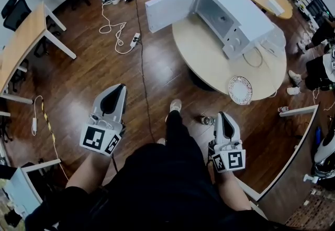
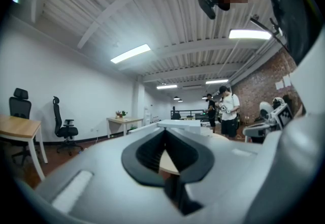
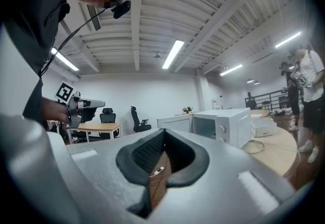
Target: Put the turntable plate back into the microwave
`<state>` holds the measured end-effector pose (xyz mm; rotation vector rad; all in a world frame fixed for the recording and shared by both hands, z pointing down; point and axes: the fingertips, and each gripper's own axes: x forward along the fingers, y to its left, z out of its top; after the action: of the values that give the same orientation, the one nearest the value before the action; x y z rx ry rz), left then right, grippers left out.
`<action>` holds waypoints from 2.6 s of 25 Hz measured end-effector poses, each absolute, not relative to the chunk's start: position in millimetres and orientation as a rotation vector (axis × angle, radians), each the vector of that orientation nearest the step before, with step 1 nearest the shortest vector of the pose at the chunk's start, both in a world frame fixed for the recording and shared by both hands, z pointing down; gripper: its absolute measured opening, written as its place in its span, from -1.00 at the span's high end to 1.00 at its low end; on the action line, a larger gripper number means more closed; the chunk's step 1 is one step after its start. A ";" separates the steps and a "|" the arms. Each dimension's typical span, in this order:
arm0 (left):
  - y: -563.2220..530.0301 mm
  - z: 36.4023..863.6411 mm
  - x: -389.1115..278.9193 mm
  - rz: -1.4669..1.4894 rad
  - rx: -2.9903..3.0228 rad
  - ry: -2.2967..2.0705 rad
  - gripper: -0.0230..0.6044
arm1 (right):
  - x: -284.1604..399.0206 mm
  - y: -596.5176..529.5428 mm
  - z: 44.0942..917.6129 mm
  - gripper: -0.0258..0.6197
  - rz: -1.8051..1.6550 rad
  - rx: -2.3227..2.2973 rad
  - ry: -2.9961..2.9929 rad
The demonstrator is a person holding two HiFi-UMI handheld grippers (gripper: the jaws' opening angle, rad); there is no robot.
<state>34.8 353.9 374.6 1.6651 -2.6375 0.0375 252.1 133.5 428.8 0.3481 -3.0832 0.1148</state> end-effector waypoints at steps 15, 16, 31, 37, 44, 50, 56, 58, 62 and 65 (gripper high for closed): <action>276.0 369.8 -82.5 0.072 1.594 -2.638 0.91 | 116.5 49.0 421.2 0.92 0.087 0.323 -3.132; 263.8 370.2 -91.1 0.065 1.601 -2.628 0.92 | 108.4 40.7 422.4 0.92 0.099 0.325 -3.123; 134.2 358.9 -188.8 0.071 1.720 -2.572 0.91 | 28.0 -47.7 436.7 0.92 0.185 0.414 -3.064; 101.3 340.8 -214.8 0.029 1.748 -2.613 0.91 | 3.6 -77.2 416.3 0.92 0.137 0.407 -3.084; 58.7 349.6 -219.7 -0.007 1.860 -2.488 0.91 | -2.7 -88.5 416.7 0.92 0.104 0.456 -3.058; 1.5 345.9 -222.1 0.009 2.115 -2.328 0.91 | -1.0 -100.2 425.8 0.92 0.091 0.643 -3.025; -53.0 333.7 -241.5 -0.024 2.321 -2.125 0.91 | -5.2 -116.4 420.5 0.92 0.105 0.913 -2.967; -65.5 330.4 -245.3 -0.034 2.376 -2.055 0.91 | -11.3 -117.2 420.0 0.92 0.111 0.982 -2.948; -84.6 332.2 -240.1 -0.055 2.460 -1.887 0.92 | -23.8 -116.2 419.2 0.92 0.120 1.091 -2.912; -94.9 334.6 -233.3 -0.069 2.500 -1.774 0.92 | -29.4 -110.2 416.5 0.92 0.059 1.120 -2.879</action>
<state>-233.3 -94.9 334.6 2.5003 -1.7745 -0.0693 -29.4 -110.2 416.5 1.1204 -2.8786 0.0593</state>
